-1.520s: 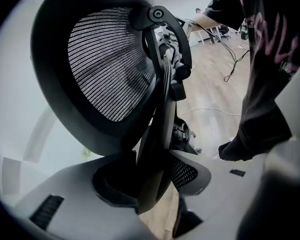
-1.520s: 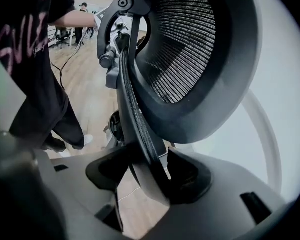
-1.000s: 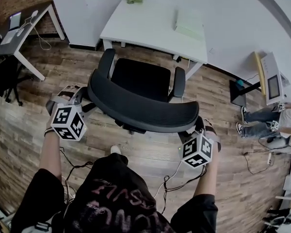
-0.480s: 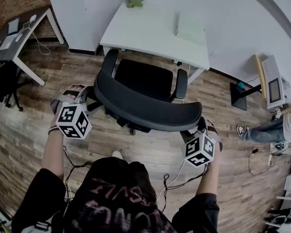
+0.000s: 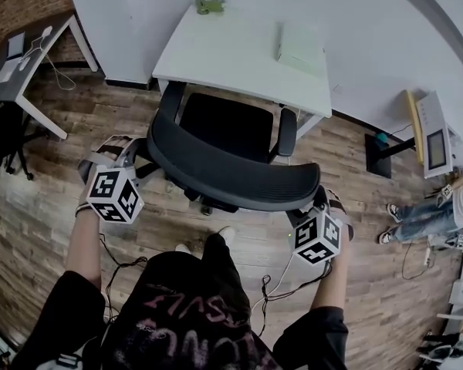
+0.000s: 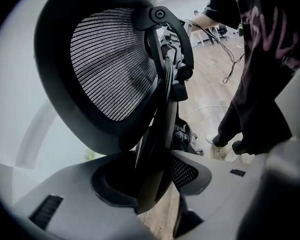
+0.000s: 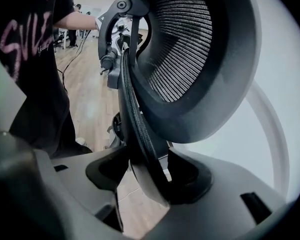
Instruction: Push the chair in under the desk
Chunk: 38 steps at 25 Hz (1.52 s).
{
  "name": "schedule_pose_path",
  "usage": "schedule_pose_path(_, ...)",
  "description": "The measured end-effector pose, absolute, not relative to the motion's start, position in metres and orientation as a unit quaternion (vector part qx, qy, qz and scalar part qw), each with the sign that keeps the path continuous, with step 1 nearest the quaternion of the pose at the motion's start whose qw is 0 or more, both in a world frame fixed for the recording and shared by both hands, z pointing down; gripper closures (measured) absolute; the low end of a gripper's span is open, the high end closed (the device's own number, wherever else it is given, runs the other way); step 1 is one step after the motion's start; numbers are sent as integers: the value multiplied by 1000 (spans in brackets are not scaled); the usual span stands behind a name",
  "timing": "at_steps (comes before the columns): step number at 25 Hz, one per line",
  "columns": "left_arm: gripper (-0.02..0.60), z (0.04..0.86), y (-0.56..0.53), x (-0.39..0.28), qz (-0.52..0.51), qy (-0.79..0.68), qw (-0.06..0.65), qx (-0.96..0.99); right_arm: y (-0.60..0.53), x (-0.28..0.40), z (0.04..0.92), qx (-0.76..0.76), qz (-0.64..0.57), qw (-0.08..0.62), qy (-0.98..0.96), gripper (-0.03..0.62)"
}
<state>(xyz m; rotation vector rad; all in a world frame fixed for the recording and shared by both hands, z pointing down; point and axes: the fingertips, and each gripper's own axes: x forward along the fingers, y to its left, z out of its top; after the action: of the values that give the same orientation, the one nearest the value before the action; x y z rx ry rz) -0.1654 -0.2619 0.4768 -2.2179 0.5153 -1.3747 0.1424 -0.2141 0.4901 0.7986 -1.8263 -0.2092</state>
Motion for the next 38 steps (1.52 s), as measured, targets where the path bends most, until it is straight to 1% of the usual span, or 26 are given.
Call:
schedule_pose_path(7, 370, 477, -286, -144, -494, 193, 243, -812, -243, 165, 491, 340, -95, 541, -764, 341)
schedule_pose_path(13, 371, 480, -310, -121, -501, 197, 224, -812, -272, 188, 493, 341, -106, 551, -754, 339)
schedule_pose_path(17, 370, 478, -326, -104, -495, 205, 233, -812, -293, 205, 493, 340, -114, 551, -754, 338)
schedule_pose_path(21, 370, 478, -338, -93, -496, 207, 226, -813, -310, 218, 493, 335, -118, 551, -755, 338)
schedule_pose_path(31, 365, 477, -363, -74, -505, 227, 201, -808, -345, 237, 493, 305, -123, 541, -774, 335)
schedule_pose_path(38, 364, 476, -379, -66, -506, 233, 198, -807, -366, 245, 493, 298, -127, 539, -777, 335)
